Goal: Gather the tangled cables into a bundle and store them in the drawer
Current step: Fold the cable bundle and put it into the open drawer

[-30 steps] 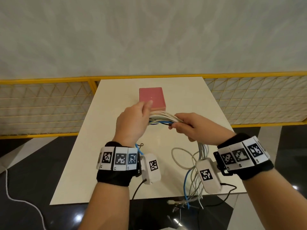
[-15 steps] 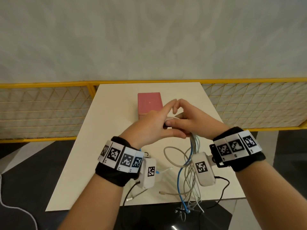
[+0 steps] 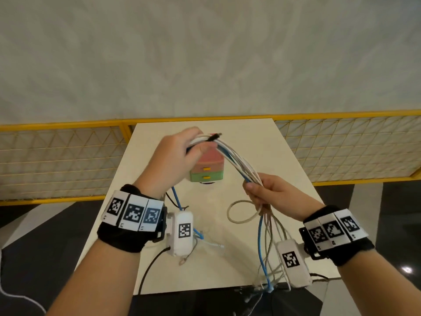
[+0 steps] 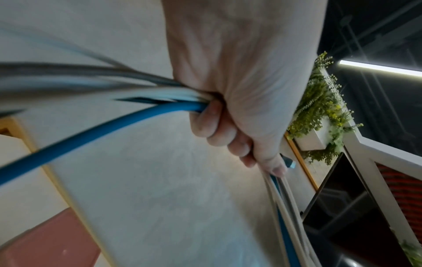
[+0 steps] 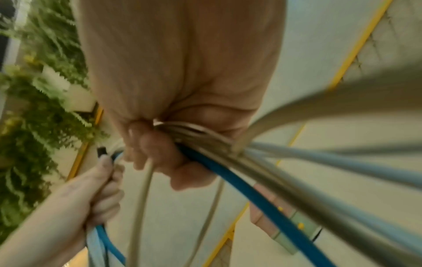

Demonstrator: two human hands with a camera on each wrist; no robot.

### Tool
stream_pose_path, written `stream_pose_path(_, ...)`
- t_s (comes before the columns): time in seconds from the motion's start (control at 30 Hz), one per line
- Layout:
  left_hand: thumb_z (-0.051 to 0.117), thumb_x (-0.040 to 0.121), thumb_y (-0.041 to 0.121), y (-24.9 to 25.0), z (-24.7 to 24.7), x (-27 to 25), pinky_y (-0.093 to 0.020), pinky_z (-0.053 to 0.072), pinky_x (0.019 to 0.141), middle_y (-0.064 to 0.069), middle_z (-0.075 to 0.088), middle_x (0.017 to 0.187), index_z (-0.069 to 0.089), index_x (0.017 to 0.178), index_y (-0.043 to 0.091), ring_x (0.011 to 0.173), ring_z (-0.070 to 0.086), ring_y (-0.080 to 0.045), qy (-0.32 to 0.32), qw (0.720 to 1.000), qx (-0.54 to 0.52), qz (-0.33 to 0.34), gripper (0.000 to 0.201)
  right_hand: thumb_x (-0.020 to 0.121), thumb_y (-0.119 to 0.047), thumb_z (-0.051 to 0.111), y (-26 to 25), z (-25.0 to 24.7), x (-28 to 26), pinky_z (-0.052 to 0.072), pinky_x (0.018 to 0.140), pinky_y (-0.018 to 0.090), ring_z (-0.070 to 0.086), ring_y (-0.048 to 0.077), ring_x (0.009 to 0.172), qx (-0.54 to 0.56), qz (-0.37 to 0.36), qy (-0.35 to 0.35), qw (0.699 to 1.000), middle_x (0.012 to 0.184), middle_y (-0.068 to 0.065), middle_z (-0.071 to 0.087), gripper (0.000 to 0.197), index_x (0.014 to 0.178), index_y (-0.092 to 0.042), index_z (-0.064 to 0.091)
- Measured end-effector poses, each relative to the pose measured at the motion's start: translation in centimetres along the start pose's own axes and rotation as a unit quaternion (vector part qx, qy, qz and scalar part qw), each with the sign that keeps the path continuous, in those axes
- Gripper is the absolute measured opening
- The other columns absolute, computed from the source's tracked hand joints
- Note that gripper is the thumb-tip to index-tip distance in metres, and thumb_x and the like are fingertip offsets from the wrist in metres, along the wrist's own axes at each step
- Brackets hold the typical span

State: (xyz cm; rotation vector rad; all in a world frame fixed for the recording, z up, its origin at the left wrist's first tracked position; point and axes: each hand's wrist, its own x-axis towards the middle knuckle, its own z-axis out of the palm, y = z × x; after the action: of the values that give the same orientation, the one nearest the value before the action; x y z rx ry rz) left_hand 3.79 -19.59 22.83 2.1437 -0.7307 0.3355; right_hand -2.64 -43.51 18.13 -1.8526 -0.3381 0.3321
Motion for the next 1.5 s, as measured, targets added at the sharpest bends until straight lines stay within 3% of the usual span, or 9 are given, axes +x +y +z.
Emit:
stream_pose_path(0.23, 0.060, 0.094, 0.037, 0.2, -1.1, 1.4, -0.020, 0.027, 0.050, 0.010, 0.043, 0.058, 0.055, 0.083, 0.019, 0.053, 0.040, -0.002, 0.152, 0.987, -0.037, -0.039, 0.022, 0.101, -0.021, 0.037, 3.7, -0.3, 1.5, 0.053, 0.068, 0.034, 0.068, 0.022, 0.064, -0.187, 0.012, -0.012, 0.982, 0.076, 0.001, 0.056, 0.013, 0.095, -0.010, 0.044)
stream_pose_path(0.47, 0.061, 0.094, 0.037, 0.7, -1.3, 1.4, -0.017, 0.028, 0.050, 0.013, 0.041, 0.054, 0.049, 0.075, 0.034, 0.052, 0.040, 0.000, 0.171, 0.983, -0.043, -0.044, 0.023, 0.101, -0.022, 0.037, 6.3, -1.9, 4.4, 0.049, 0.085, 0.033, 0.065, 0.014, 0.087, -0.269, 0.040, -0.025, 0.962, 0.089, -0.003, 0.061, 0.013, 0.093, -0.016, 0.045)
stream_pose_path(0.67, 0.059, 0.095, 0.039, 0.5, -2.4, 1.5, -0.017, 0.029, 0.051, 0.011, 0.042, 0.058, 0.055, 0.081, 0.018, 0.053, 0.038, -0.002, 0.212, 0.974, -0.054, -0.049, 0.026, 0.095, -0.022, 0.051, 8.1, -2.9, 5.9, 0.041, 0.073, 0.027, 0.053, 0.019, 0.083, -0.321, 0.111, -0.028, 0.940, 0.096, 0.003, 0.057, 0.019, 0.111, -0.012, 0.055)
stream_pose_path(0.83, 0.057, 0.096, 0.039, 0.0, -3.3, 2.1, -0.020, 0.030, 0.053, 0.011, 0.041, 0.060, 0.053, 0.081, 0.016, 0.054, 0.037, -0.002, 0.214, 0.973, -0.056, -0.060, 0.028, 0.078, -0.007, 0.072, 7.6, -3.6, 6.4, 0.039, 0.083, 0.022, 0.051, 0.010, 0.094, -0.291, 0.041, 0.065, 0.954, 0.111, -0.009, 0.051, 0.067, 0.136, -0.021, 0.040)
stream_pose_path(0.97, 0.054, 0.098, 0.038, 0.2, -4.2, 2.5, -0.019, 0.029, 0.051, 0.011, 0.038, 0.058, 0.046, 0.071, 0.028, 0.051, 0.035, -0.001, 0.230, 0.969, -0.057, -0.068, 0.029, 0.080, -0.005, 0.068, 6.3, -4.3, 7.9, 0.041, 0.074, 0.017, 0.056, 0.014, 0.080, -0.317, -0.043, 0.154, 0.935, 0.103, -0.004, 0.057, 0.038, 0.115, -0.012, 0.056)
stream_pose_path(1.1, 0.055, 0.096, 0.040, 0.6, -4.8, 3.1, -0.024, 0.028, 0.051, 0.011, 0.035, 0.056, 0.046, 0.071, 0.027, 0.050, 0.031, -0.003, 0.252, 0.965, -0.056, -0.053, 0.030, 0.082, -0.002, 0.057, 7.5, -5.6, 9.0, 0.046, 0.073, 0.028, 0.060, 0.024, 0.087, -0.407, 0.095, 0.091, 0.904, 0.091, 0.000, 0.058, 0.019, 0.086, -0.018, 0.066)
stream_pose_path(1.3, 0.055, 0.097, 0.038, 0.6, -4.1, 3.0, -0.021, 0.029, 0.052, 0.011, 0.036, 0.057, 0.047, 0.072, 0.028, 0.053, 0.033, -0.002, 0.242, 0.967, -0.064, -0.051, 0.029, 0.078, -0.014, 0.072, 8.1, -6.7, 10.9, 0.049, 0.083, 0.032, 0.058, 0.024, 0.099, -0.500, 0.169, -0.027, 0.849, 0.112, 0.004, 0.055, 0.040, 0.117, -0.013, 0.061)
stream_pose_path(1.43, 0.054, 0.098, 0.036, 0.4, -4.5, 2.9, -0.021, 0.028, 0.052, 0.012, 0.036, 0.055, 0.042, 0.069, 0.030, 0.052, 0.033, -0.001, 0.275, 0.958, -0.062, -0.060, 0.032, 0.091, -0.009, 0.056, 5.8, -9.0, 11.9, 0.043, 0.078, 0.030, 0.060, 0.028, 0.100, -0.576, 0.127, 0.069, 0.805, 0.121, 0.010, 0.058, 0.035, 0.125, -0.012, 0.053)
stream_pose_path(1.5, 0.053, 0.098, 0.037, 0.4, -4.6, 2.9, -0.022, 0.029, 0.052, 0.011, 0.036, 0.057, 0.041, 0.068, 0.029, 0.052, 0.033, -0.001, 0.281, 0.956, -0.058, -0.063, 0.033, 0.090, -0.004, 0.056, 5.4, -10.6, 12.5, 0.046, 0.090, 0.035, 0.055, 0.032, 0.116, -0.548, 0.101, 0.125, 0.821, 0.148, 0.011, 0.035, 0.057, 0.141, -0.020, 0.038)
